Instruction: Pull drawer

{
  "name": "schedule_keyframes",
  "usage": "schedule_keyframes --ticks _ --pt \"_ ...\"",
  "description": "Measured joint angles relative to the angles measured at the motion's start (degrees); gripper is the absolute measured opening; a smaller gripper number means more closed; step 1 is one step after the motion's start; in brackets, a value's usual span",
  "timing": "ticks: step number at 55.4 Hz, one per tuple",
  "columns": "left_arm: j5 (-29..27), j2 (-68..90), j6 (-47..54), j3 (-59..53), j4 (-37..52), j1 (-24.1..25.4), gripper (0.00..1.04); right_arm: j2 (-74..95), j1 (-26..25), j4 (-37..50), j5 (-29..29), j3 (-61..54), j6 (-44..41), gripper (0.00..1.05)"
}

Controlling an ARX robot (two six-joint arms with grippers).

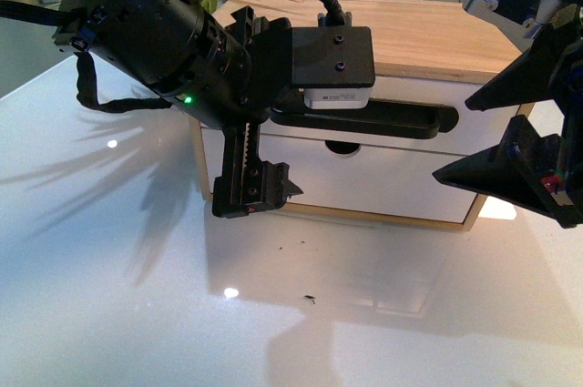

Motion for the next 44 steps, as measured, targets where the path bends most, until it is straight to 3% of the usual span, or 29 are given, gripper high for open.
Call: schedule_keyframes --ticks 23,44 --pt "-1.66 2.36 2.27 0.85 1.14 0.37 0.97 2.67 0.96 0.81 -0.13 1.79 0.02 0.96" --pt "0.28 2.34 2.45 1.31 -1.11 0.39 0.97 7.39 2.21 2.12 1.01 4.50 -0.70 0.96"
